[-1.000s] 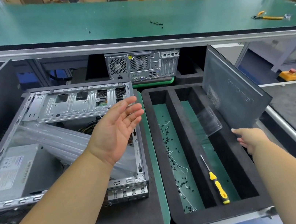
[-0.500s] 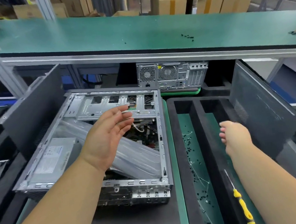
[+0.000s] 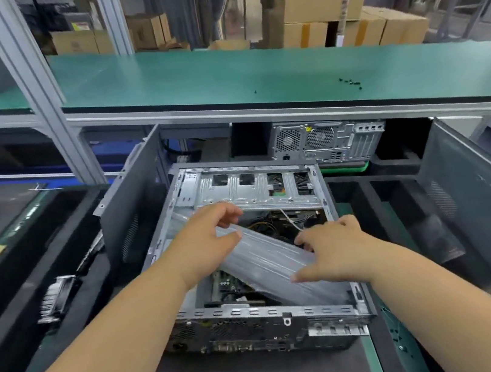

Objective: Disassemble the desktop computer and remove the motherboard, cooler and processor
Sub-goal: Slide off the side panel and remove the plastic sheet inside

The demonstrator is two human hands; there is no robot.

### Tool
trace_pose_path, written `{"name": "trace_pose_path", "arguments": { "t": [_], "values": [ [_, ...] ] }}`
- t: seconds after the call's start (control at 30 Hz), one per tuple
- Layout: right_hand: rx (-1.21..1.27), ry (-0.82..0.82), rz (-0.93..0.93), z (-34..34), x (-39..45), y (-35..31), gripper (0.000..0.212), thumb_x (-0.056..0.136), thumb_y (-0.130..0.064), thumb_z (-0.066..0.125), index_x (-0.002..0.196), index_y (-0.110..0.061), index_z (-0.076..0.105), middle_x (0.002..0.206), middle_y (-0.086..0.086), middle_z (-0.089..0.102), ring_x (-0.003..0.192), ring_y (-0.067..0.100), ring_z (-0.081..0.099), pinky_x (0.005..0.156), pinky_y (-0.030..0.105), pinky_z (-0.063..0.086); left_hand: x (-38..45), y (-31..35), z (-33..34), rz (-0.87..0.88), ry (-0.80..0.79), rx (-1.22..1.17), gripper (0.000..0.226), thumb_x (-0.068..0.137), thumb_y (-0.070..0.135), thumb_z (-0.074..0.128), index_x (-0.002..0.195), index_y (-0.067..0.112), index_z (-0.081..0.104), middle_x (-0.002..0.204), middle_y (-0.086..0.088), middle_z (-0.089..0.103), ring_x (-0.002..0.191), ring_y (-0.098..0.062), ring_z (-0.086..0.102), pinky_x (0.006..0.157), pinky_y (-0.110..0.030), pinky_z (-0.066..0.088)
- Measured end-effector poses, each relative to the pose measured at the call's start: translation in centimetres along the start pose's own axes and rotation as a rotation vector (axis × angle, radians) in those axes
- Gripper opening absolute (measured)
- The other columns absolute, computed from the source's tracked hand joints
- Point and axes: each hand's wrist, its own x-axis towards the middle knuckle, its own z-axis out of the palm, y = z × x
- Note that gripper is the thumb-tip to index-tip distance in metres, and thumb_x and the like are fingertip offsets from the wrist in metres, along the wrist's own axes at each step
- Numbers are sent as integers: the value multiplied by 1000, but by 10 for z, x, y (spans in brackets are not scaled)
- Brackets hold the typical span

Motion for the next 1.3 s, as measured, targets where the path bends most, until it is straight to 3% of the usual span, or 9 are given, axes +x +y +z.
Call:
{"name": "trace_pose_path", "arguments": {
  "t": [0.17, 0.3, 0.47, 0.63, 0.8, 0.93, 1.03, 1.2, 1.3],
  "values": [
    [-222, -246, 103, 12, 8, -11, 101, 64, -70, 68, 144, -26, 24, 81, -8, 55, 116, 29, 52, 112, 58, 3, 6, -11, 1, 74, -203, 274, 52, 82, 38, 71, 130, 39, 50, 129, 19, 50, 120, -2, 47, 103, -23, 37],
    [-276, -239, 156, 22, 11, -19, 98, 70, -46, 68, 147, -24, 11, 72, -4, 50, 113, 32, 49, 113, 60, -5, 13, -16, 13, 142, -290, 507, 86, 72, 52, 75, 146, 38, 32, 150, 12, 35, 138, -14, 31, 115, -34, 25],
    [-292, -215, 159, 29, 11, -22, 89, 72, -34, 61, 147, -23, 13, 73, -4, 59, 76, 24, 56, 113, 61, -9, 13, -34, 26, 159, -361, 738, 121, 66, 69, 72, 153, 40, -7, 163, 7, -4, 149, -20, -7, 119, -38, -3],
    [-67, -84, 125, 27, 6, -9, 73, 64, -33, 67, 130, -26, 35, 69, -7, 63, 76, 17, 63, 116, 48, 2, 9, -44, 32, 170, -286, 736, 128, 63, 71, 73, 149, 43, -18, 163, 6, -8, 149, -20, -10, 116, -35, -8],
    [245, -18, 188, 31, 3, -5, 81, 58, -26, 68, 133, -32, 38, 57, -8, 61, 79, 9, 62, 118, 35, 11, 8, -43, 35, 208, -242, 770, 131, 61, 72, 73, 147, 44, -22, 162, 3, -13, 148, -21, -17, 115, -37, -13],
    [574, -12, 264, 27, 4, 1, 71, 53, -25, 72, 120, -35, 50, 88, -5, 62, 110, 24, 48, 89, 36, 49, 7, -34, 42, 311, -282, 784, 134, 61, 66, 77, 145, 45, -26, 161, 4, -15, 147, -21, -18, 114, -36, -17],
    [758, 5, 293, 16, 8, 3, 65, 47, -21, 75, 108, -33, 57, 102, -3, 64, 95, 20, 62, 73, 35, 56, 10, -26, 45, 331, -227, 751, 132, 61, 64, 79, 149, 40, -17, 162, 4, -4, 148, -17, -9, 114, -34, -16],
    [559, -99, 214, -20, 4, -1, 86, 46, -41, 79, 127, -33, 50, 114, -14, 54, 100, 13, 56, 71, 29, 46, 3, -23, 39, 266, -95, 629, 125, 64, 47, 82, 149, 43, -10, 159, 5, -1, 148, -20, -5, 120, -39, -3],
    [395, -180, 129, -49, -6, -2, 83, 45, -63, 78, 121, -44, 51, 113, -21, 57, 101, 8, 57, 84, 32, 49, -8, -21, 28, 95, -35, 426, 122, 61, 36, 84, 145, 51, -2, 151, 15, 4, 143, -19, 4, 117, -42, 20]
  ]
}}
